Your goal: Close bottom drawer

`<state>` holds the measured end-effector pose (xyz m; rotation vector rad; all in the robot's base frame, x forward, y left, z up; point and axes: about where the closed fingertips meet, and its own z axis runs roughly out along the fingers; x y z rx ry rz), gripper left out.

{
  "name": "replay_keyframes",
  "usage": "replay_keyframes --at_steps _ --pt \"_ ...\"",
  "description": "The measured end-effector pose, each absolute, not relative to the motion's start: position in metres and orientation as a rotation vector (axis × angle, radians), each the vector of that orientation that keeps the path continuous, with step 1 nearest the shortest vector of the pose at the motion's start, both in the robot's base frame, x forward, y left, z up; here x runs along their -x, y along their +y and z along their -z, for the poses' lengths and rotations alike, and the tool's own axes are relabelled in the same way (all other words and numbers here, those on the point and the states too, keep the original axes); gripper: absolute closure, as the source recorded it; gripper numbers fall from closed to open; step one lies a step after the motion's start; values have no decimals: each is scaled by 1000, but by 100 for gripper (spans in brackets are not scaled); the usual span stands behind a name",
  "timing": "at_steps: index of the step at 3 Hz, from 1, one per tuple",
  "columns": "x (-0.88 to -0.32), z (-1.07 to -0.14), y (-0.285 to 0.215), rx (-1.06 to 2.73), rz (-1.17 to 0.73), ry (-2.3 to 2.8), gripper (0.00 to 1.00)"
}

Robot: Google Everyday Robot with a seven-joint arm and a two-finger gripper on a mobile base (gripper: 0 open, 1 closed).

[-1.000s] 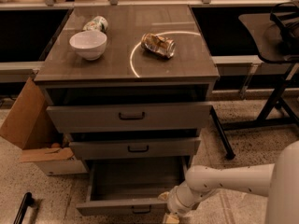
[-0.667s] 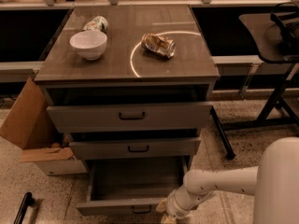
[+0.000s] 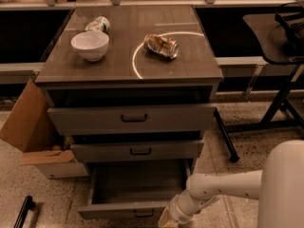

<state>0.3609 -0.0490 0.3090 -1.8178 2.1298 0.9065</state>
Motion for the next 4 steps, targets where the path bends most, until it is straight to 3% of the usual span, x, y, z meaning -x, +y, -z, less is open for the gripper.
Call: replay_keyframes --at_steps 1,4 --pt "-360 -308 -48 1819 -909 2129 100" --pt "-394 -220 -97 1848 -748 2204 100"
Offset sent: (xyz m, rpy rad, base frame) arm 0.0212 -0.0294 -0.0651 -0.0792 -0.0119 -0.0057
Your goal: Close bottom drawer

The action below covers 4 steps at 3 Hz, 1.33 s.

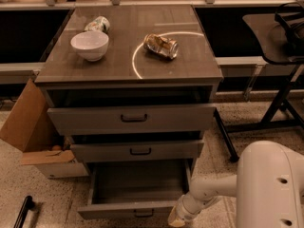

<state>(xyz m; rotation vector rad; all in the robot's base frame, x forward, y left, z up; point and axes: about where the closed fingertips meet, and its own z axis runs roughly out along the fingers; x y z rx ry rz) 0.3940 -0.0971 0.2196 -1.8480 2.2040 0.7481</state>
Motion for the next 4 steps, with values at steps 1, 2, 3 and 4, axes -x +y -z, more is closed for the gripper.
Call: replay_keyframes --at_steps 1,2,3,4 --pt "-404 -196 -110 1850 -677 2219 100" --pt "-413 -178 -117 1849 -592 2230 100" --pt "-426 -161 -120 1842 -512 2233 100" --pt "-439 -148 -121 1818 -452 2241 100"
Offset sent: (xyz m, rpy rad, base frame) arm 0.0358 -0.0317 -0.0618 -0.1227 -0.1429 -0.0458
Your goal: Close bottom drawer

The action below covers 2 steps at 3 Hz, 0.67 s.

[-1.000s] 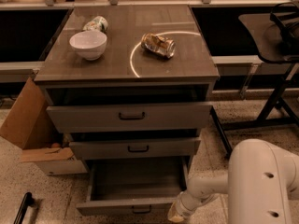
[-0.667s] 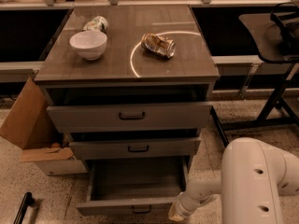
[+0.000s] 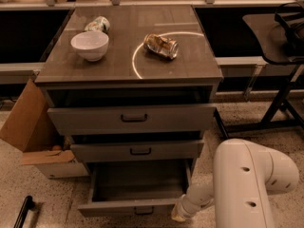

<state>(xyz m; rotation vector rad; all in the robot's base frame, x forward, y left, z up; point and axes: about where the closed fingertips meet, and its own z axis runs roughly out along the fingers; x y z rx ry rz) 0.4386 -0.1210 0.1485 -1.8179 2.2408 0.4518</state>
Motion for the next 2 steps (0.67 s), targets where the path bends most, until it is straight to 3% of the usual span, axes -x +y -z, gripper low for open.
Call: replay_keyframes --at_steps 2 --pt "-470 -139 -123 1716 -358 2250 100"
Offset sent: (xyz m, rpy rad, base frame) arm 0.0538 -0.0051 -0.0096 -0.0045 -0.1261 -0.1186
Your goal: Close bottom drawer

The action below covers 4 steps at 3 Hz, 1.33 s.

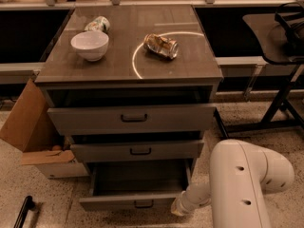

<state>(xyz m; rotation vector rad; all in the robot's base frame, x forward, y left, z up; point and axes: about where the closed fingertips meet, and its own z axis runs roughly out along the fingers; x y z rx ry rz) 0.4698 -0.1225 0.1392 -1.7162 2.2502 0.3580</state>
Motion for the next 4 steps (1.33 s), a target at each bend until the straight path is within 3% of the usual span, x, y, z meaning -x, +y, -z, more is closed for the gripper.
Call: replay_keyframes --at_steps 2,4 --pt "-483 -133 -131 1698 -335 2240 100" --pt "-530 -125 -157 1614 -238 2180 100"
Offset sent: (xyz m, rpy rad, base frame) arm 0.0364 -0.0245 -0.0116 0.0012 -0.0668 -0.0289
